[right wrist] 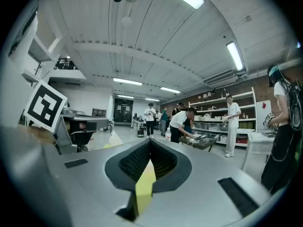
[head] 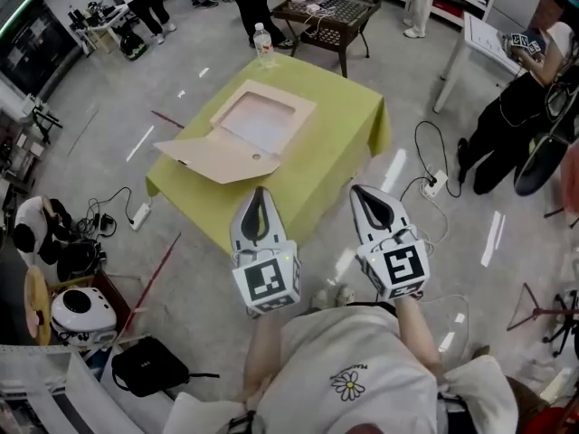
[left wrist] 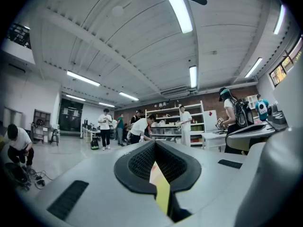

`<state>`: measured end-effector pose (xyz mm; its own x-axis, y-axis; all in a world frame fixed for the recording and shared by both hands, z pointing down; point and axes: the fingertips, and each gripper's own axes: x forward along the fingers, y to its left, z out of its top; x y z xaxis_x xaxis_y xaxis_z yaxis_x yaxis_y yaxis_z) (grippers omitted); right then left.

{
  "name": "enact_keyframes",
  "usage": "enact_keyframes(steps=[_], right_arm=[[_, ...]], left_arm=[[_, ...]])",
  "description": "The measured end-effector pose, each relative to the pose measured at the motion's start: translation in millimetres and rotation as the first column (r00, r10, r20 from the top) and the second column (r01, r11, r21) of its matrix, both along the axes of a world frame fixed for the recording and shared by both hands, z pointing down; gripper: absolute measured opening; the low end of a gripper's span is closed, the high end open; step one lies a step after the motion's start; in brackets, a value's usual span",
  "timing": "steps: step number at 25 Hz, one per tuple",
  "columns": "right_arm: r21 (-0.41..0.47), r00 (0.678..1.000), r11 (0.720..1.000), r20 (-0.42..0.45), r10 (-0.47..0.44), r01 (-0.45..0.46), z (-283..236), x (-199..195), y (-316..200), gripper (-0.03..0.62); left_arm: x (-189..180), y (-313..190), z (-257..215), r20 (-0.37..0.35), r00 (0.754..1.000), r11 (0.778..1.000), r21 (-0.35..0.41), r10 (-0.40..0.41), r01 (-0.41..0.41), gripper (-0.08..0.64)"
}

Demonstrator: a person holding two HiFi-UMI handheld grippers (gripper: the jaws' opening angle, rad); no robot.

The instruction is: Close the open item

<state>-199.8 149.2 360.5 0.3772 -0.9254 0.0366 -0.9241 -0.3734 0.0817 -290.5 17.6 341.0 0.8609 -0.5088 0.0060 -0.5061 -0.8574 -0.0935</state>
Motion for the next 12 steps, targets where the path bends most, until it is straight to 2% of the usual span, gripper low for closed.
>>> enact_keyframes(steps=[2, 8, 12], right_arm=[[0.021, 1.000, 1.000, 0.013, 0.002, -0.002, 1.2, 2.0, 4.2, 0.014], [-0.066, 0.998, 0.998, -0.055, 0.021, -0.024, 17.1, 22.8, 27.2, 0.014], [-0.050, 0.998, 0.997, 0.004, 0.057, -0.057, 20.6, 45.0, 52.7, 0.014]], left_arm=[[1.7, 2.3, 1.2, 0.002, 1.000, 1.000, 0.001, -0.002, 0.002, 0.014], [14.5, 15.9, 1.6, -0.012, 1.000, 1.000, 0.012, -0.007, 0.008, 0.014], [19.4, 32.4, -2.8, -0.025, 0.999, 0.999, 0.034, -0.021, 0.022, 0.014]])
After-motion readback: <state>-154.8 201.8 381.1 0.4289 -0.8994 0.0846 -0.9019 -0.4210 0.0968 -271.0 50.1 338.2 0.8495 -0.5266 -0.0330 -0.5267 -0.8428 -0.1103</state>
